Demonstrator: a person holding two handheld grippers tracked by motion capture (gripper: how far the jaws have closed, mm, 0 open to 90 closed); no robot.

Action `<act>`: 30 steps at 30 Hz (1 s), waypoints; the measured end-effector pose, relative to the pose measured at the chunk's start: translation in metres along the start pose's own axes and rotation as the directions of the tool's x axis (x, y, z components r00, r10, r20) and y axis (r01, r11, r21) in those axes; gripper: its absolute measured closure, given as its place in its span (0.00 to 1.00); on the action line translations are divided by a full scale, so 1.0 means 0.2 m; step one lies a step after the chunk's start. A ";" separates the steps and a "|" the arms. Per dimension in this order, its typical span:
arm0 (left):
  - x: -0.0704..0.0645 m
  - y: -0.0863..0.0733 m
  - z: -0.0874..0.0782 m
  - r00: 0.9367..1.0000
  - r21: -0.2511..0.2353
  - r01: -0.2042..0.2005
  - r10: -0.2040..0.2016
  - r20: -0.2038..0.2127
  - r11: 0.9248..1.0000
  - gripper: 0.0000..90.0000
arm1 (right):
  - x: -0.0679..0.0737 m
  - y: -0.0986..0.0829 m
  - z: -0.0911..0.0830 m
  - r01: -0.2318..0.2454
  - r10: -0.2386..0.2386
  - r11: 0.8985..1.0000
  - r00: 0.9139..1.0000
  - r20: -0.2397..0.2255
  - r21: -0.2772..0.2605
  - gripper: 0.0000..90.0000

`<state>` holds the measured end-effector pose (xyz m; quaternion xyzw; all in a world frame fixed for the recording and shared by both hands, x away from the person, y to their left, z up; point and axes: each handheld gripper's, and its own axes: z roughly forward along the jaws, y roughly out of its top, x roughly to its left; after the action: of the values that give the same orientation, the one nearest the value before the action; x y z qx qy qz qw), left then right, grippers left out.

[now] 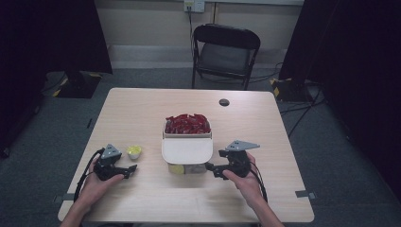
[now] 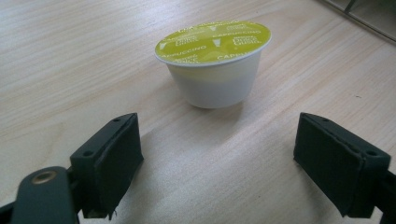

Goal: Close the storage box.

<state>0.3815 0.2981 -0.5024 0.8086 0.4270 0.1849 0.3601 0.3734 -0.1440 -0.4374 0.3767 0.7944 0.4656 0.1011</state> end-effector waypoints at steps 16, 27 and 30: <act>0.00 0.00 0.00 1.000 0.001 -0.007 0.007 -0.003 1.000 0.16 | -0.12 0.01 -0.13 -0.050 0.054 0.997 0.995 0.079 -0.058 0.17; 0.00 0.00 0.00 1.000 0.001 -0.006 0.006 -0.001 1.000 0.16 | -0.29 -0.04 -0.18 -0.086 0.097 0.994 0.972 0.213 -0.063 0.16; 0.00 0.00 0.00 1.000 0.004 -0.009 0.009 0.001 1.000 0.16 | -0.35 -0.06 -0.19 -0.108 0.118 0.993 0.960 0.253 -0.053 0.16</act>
<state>0.3820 0.2989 -0.5021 0.8114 0.4235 0.1852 0.3577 0.3963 -0.2203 -0.4409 0.4762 0.7429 0.4333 0.1831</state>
